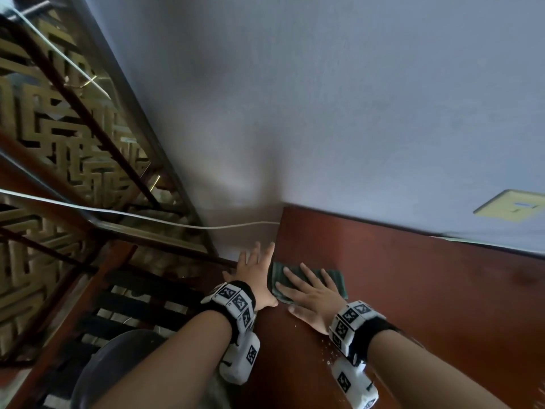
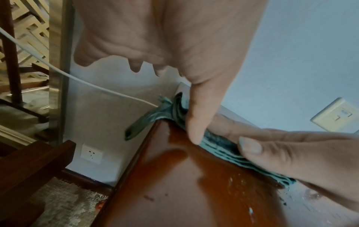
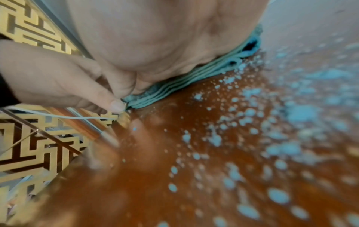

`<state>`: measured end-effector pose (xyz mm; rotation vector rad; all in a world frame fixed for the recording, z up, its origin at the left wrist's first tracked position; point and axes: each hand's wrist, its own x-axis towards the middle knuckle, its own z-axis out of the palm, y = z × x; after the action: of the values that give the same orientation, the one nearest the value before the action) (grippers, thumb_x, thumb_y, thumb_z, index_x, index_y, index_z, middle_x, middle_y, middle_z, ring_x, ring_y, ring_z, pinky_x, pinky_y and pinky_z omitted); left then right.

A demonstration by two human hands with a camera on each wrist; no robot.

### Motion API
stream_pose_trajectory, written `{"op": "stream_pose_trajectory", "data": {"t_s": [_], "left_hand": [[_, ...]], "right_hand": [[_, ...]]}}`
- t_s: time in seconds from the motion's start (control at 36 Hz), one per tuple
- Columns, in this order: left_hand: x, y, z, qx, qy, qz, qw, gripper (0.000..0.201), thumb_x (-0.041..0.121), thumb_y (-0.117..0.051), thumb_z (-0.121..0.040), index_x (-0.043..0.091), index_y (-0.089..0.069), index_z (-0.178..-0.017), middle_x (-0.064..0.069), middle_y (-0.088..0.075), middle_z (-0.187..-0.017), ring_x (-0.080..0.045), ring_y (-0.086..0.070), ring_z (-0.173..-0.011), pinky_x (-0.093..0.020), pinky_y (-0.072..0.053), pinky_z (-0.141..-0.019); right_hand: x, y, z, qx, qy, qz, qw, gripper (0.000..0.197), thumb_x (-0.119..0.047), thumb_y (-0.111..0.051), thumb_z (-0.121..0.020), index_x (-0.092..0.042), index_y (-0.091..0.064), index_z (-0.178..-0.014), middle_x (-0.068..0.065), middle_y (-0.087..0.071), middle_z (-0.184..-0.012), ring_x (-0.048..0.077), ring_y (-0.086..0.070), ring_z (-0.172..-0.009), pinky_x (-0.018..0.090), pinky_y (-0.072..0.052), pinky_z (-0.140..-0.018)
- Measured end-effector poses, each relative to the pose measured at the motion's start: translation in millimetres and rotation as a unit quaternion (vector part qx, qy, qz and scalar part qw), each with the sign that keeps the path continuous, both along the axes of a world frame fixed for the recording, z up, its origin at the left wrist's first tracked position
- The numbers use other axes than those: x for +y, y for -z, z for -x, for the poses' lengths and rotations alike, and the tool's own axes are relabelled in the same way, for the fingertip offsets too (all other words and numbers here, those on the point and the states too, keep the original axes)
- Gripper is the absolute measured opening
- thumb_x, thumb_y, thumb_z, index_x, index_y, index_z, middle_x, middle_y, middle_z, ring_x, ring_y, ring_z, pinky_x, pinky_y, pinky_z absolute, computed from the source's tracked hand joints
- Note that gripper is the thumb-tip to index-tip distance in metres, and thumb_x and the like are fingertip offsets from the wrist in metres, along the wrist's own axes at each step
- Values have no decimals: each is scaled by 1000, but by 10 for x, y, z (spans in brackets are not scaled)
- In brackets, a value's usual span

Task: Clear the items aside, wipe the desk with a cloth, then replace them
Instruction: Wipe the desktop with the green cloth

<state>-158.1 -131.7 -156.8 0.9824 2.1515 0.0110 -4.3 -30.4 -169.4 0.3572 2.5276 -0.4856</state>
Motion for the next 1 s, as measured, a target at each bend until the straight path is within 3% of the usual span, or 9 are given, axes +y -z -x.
{"op": "stream_pose_trajectory", "data": {"t_s": [0.17, 0.31, 0.56, 0.81, 1.0], "left_hand": [[11, 8, -13, 0, -16, -1, 1000, 126, 34, -82, -77, 45, 18, -152, 9, 24, -163, -27, 16, -151, -70, -12, -114], [54, 9, 30, 5, -8, -2, 1000, 127, 35, -83, -76, 46, 18, -151, 10, 23, -163, -26, 16, -151, -71, -13, -114], [154, 73, 122, 32, 28, 17, 999, 130, 36, -86, -74, 44, 18, -152, 7, 22, -163, -27, 18, -151, -72, -10, -113], [213, 110, 216, 13, 16, 33, 999, 140, 36, -90, -67, 45, 23, -150, 7, 28, -162, -27, 23, -149, -73, -7, -113], [-1, 183, 158, 1, -42, 9, 999, 124, 49, -81, -75, 45, 15, -153, 10, 22, -163, -24, 19, -151, -72, -9, -113]], "right_hand": [[127, 0, 11, 24, -14, -7, 1000, 56, -31, -34, -102, -52, -6, -146, -22, 11, -157, 15, 19, -145, 49, 10, -117], [444, 51, 186, 4, 41, -25, 999, 56, -41, -30, -101, -52, 2, -146, -21, 17, -155, 14, 23, -143, 48, 12, -116], [1165, 188, 588, -9, 139, -29, 990, 49, -52, -18, -101, -51, 1, -146, -22, 14, -156, 15, 18, -145, 49, 7, -116], [1199, 243, 743, 14, 150, -38, 988, 56, -58, -24, -97, -53, 4, -145, -21, 17, -156, 18, 19, -145, 51, 11, -115], [834, 268, 565, 14, 109, -39, 993, 63, -63, -26, -94, -51, 10, -145, -20, 25, -153, 17, 25, -143, 50, 14, -114]]}}
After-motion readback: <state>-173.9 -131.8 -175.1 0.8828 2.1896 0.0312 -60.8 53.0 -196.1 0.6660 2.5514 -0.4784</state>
